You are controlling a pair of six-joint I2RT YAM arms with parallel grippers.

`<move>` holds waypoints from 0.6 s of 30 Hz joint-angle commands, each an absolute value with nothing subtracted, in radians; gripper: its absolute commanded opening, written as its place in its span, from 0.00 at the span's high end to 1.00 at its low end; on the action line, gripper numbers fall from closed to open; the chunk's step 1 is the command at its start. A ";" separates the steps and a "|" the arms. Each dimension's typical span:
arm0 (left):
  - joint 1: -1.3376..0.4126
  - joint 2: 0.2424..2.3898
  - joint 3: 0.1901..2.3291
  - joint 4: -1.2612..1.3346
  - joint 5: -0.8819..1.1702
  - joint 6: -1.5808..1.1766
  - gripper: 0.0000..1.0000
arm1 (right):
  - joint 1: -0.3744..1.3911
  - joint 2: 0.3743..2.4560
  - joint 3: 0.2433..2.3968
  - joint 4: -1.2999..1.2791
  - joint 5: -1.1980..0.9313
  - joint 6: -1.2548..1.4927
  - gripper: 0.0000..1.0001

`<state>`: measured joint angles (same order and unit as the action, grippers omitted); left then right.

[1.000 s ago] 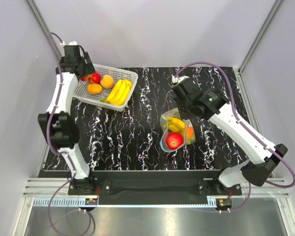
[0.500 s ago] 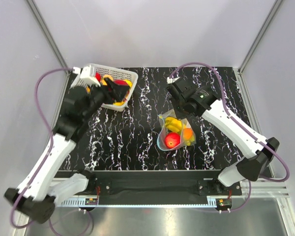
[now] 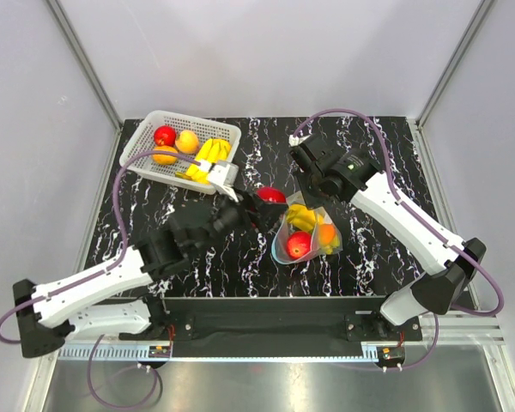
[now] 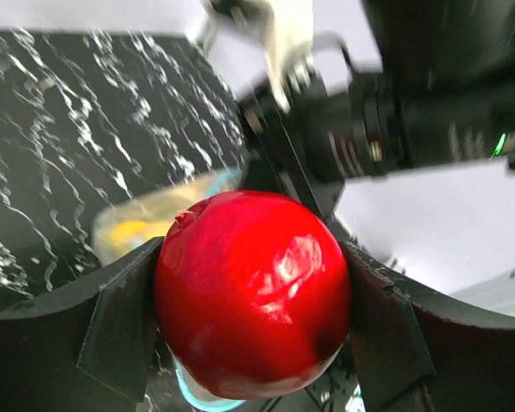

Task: Place the food in the zip-top bag and seal the zipper
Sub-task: Place the fake fruit in the zipper food storage bag.

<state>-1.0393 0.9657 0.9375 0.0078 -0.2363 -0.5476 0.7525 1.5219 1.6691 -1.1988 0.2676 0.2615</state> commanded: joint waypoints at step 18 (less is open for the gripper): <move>-1.172 1.272 0.881 0.290 -0.383 -0.541 0.39 | 0.749 1.499 1.721 -1.192 0.225 0.253 1.00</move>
